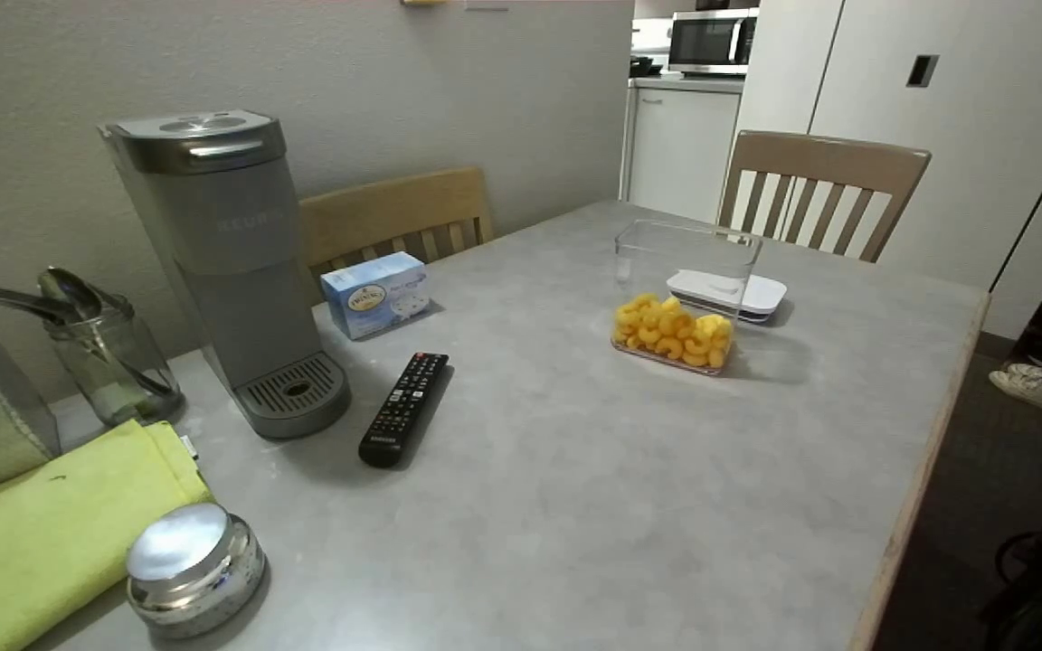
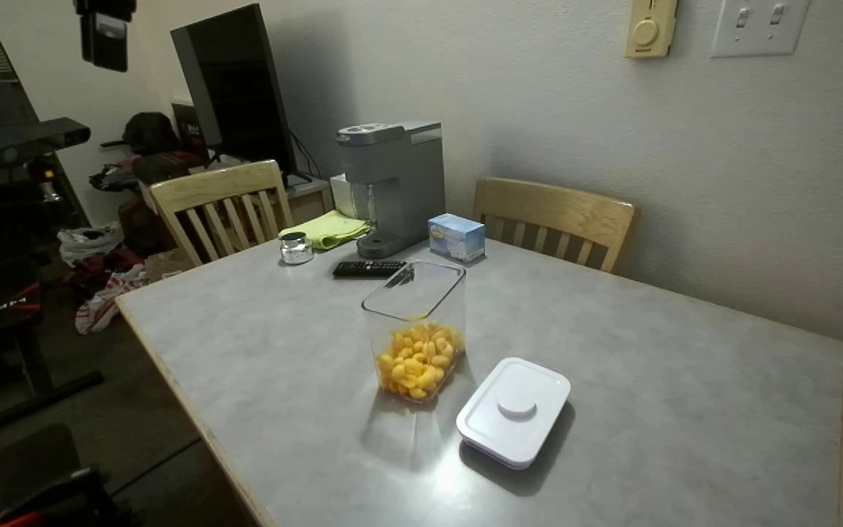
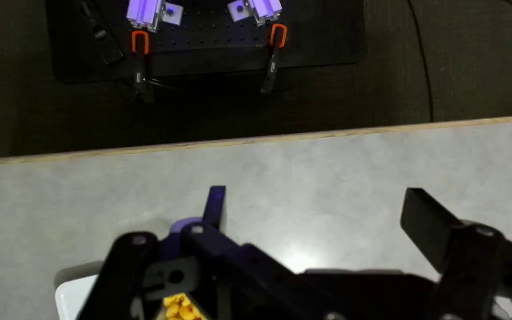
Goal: Use the lid to close the container
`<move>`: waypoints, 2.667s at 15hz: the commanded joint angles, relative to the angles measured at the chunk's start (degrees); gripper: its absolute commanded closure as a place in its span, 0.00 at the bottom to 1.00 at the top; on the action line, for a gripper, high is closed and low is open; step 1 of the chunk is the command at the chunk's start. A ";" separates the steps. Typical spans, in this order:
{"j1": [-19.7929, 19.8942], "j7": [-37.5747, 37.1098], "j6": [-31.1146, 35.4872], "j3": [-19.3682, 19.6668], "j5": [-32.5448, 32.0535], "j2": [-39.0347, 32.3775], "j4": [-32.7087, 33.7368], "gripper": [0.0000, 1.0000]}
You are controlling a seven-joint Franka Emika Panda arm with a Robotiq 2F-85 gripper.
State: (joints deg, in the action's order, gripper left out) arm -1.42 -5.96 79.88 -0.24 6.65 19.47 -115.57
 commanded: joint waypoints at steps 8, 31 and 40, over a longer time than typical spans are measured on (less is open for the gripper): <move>5.10 4.91 11.31 6.85 1.80 -4.91 1.59 0.00; 10.01 12.82 19.69 10.99 5.48 -20.70 10.28 0.00; 13.26 34.38 25.48 11.46 1.50 -26.76 11.65 0.00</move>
State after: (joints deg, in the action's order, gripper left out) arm 10.40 20.12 105.92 11.65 8.93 -5.25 -105.29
